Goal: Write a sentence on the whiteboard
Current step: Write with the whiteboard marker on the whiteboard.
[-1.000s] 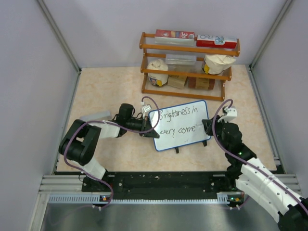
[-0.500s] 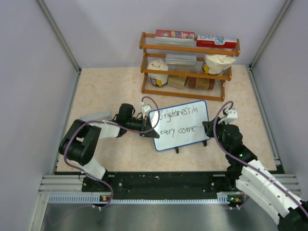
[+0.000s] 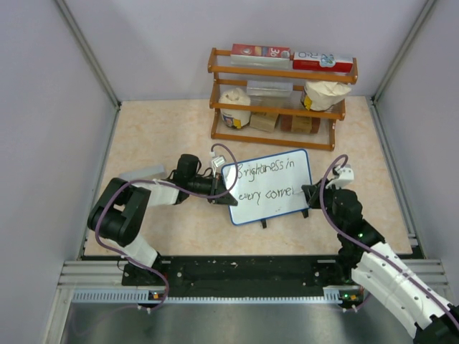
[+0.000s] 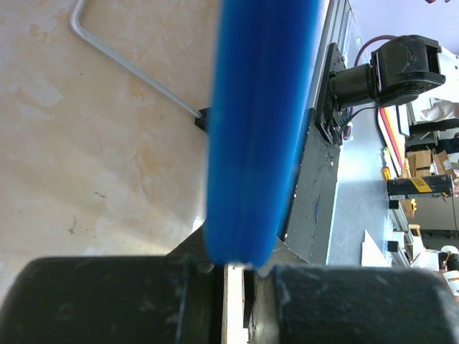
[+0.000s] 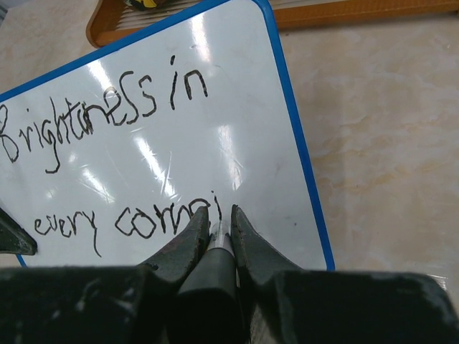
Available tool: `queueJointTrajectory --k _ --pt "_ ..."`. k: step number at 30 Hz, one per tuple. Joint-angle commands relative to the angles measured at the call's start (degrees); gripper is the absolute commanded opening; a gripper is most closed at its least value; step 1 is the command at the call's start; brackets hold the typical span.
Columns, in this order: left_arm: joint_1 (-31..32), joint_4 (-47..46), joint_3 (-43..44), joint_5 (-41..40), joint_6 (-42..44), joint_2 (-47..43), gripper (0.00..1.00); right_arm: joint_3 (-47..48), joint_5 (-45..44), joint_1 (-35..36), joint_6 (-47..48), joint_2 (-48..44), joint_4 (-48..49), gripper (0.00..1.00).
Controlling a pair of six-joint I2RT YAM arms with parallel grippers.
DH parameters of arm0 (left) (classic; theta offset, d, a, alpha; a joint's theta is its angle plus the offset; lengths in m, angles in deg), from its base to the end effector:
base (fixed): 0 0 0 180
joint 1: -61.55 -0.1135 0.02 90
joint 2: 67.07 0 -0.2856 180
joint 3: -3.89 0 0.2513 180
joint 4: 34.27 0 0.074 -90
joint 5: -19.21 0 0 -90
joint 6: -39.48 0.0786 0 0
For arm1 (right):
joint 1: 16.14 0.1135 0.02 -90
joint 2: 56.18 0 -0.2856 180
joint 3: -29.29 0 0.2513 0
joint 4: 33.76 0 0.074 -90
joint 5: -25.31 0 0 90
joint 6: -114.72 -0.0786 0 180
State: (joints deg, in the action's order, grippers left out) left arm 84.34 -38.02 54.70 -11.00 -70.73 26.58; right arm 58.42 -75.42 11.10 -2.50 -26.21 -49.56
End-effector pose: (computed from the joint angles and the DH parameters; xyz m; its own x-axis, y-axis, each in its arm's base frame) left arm 0.2600 -0.1829 0.1561 -0.8265 0.1587 -0.5401 0.5624 0.2759 -0.7795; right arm 0.1567 0.0642 0.2092 -0.3596 0.3204 -0.8764 -0.1424 0.9094 0.3908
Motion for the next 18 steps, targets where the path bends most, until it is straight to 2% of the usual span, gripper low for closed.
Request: queueJointTrajectory --k 1,18 --pt "-0.9 1.1 -0.6 -7.3 0.8 1.1 0.0 -0.9 0.0 -0.4 0.0 0.2 -0.7 0.0" --pt "-1.0 1.0 -0.7 -7.3 0.8 0.9 0.0 2.9 -2.5 -0.5 1.2 3.5 4.3 0.0"
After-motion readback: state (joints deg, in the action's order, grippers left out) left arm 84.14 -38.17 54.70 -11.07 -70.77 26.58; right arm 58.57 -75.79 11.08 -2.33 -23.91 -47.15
